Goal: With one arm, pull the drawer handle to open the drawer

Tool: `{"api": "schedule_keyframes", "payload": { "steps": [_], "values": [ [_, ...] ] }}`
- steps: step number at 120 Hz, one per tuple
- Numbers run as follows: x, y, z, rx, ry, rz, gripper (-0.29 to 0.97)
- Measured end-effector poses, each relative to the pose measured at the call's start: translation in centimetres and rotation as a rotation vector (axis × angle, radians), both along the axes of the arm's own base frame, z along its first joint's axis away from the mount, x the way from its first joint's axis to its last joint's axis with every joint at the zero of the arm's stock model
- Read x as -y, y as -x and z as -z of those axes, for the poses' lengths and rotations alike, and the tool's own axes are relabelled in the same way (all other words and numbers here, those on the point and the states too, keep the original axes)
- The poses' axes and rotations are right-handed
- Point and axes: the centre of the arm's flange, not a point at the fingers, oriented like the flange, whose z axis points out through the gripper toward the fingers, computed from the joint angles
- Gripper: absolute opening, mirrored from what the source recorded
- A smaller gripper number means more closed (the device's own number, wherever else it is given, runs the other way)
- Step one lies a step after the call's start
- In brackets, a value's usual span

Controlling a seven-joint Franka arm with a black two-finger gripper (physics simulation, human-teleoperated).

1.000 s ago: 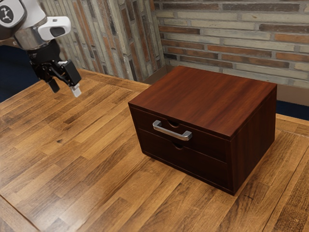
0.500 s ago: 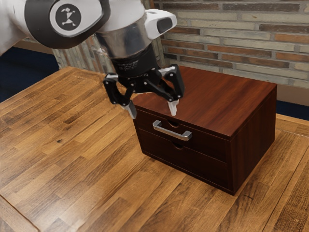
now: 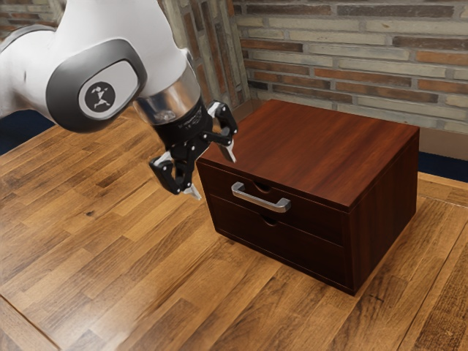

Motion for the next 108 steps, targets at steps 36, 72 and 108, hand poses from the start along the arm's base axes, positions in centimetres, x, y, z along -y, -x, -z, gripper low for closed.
{"api": "schedule_keyframes", "payload": {
  "steps": [36,72,108],
  "values": [
    [1.5,-1.8,3.1,0.007,0.056,-0.218,0.58],
    [2.4,-1.6,5.4,0.010,0.084,-0.343,0.56],
    [2.3,-1.3,5.6,0.039,0.074,-0.383,0.55]
  ]
}}
